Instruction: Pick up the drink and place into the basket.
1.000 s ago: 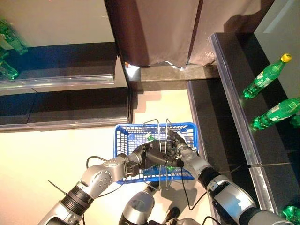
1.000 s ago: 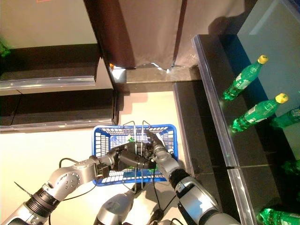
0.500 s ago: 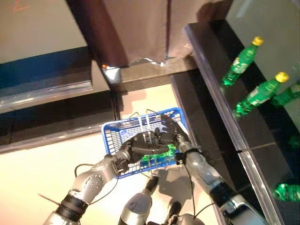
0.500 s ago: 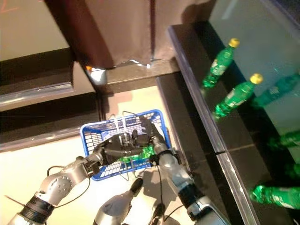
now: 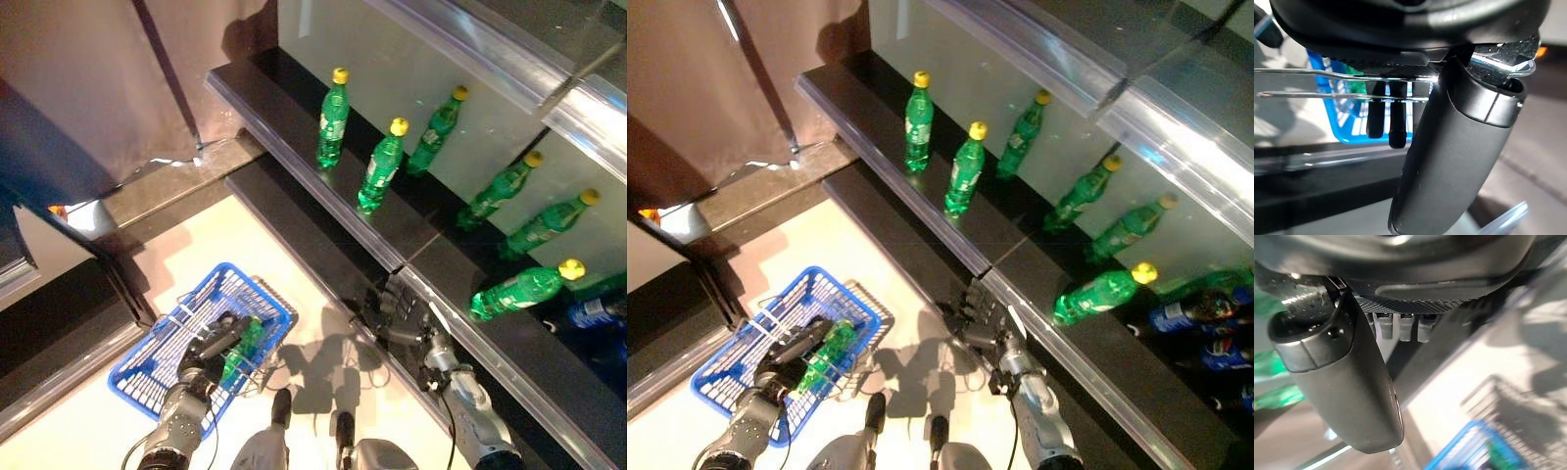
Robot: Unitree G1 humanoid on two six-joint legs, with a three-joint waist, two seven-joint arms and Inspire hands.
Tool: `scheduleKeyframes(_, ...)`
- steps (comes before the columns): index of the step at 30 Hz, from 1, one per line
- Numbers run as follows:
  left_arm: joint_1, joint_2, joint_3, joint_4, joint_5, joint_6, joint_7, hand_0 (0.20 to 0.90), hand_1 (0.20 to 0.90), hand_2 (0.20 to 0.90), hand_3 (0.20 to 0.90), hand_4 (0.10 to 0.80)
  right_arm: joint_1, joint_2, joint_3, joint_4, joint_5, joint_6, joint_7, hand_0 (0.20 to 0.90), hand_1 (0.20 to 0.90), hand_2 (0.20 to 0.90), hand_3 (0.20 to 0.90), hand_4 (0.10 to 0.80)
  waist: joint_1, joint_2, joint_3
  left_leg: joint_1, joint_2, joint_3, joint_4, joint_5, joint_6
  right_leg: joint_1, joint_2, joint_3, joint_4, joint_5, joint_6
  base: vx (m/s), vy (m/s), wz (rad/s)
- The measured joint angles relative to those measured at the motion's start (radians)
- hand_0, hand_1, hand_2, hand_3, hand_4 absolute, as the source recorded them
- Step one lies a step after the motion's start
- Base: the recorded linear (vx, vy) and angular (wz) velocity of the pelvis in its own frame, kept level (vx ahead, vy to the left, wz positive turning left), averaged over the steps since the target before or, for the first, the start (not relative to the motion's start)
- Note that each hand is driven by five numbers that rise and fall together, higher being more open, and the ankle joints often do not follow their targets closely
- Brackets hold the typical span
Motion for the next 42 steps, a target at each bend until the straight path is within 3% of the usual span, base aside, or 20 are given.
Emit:
scheduleKeyframes(6,0.054,-0.051,0.013,0.12,-0.02,-0.036,-0.001,0.3,0.3,0.3,0.2,0.1,0.01,0.005,0.004,0.214,-0.036,0.0,-0.005,0.9,0.9,0.9,0.9,0.8,-0.002,0.027,-0.039,0.022,0.0,0.041,0.0,-0.016,0.005,0.005,0.001,0.035,0.001,0.002,0.004,0.027,0.002,-0.2)
scheduleKeyframes(12,0.073,-0.08,0.032,0.317,0.018,-0.043,-0.017,0.3,0.3,0.3,0.2,0.1,-0.015,0.024,-0.032,0.459,-0.036,-0.009,-0.018,0.9,0.9,0.9,0.9,0.8,-0.001,0.031,-0.085,0.047,0.0,0.057,0.0,-0.026,0.009,0.022,0.0,0.056,-0.006,0.0,0.005,0.043,0.0,-0.1)
scheduleKeyframes(20,0.098,-0.102,0.076,0.494,0.039,-0.039,-0.163,0.3,0.3,0.3,0.2,0.1,-0.003,0.024,-0.141,0.779,-0.037,0.019,-0.013,0.9,0.9,0.9,0.9,0.8,0.001,0.046,-0.219,0.06,0.01,0.078,-0.001,-0.046,0.001,0.021,0.006,0.072,0.0,-0.011,-0.003,0.026,-0.019,-0.08)
scheduleKeyframes(30,0.15,-0.1,0.063,0.569,0.047,0.018,-0.318,0.3,0.3,0.3,0.2,0.1,0.034,0.019,-0.152,0.811,-0.078,0.054,-0.014,0.9,0.9,0.9,0.9,0.8,0.001,0.099,-0.3,0.062,0.021,0.089,-0.001,-0.052,-0.005,0.004,0.018,0.084,0.021,-0.026,-0.012,0.002,-0.011,-0.04)
scheduleKeyframes(42,0.135,-0.098,0.031,0.582,0.047,0.021,-0.321,0.3,0.3,0.3,0.2,0.1,0.035,0.013,-0.146,0.811,-0.116,0.051,-0.034,0.9,0.9,0.9,0.9,0.8,0.0,0.1,-0.312,0.059,0.032,0.1,0.0,-0.051,-0.009,-0.033,0.03,0.107,0.072,-0.05,-0.019,-0.008,-0.015,-0.05)
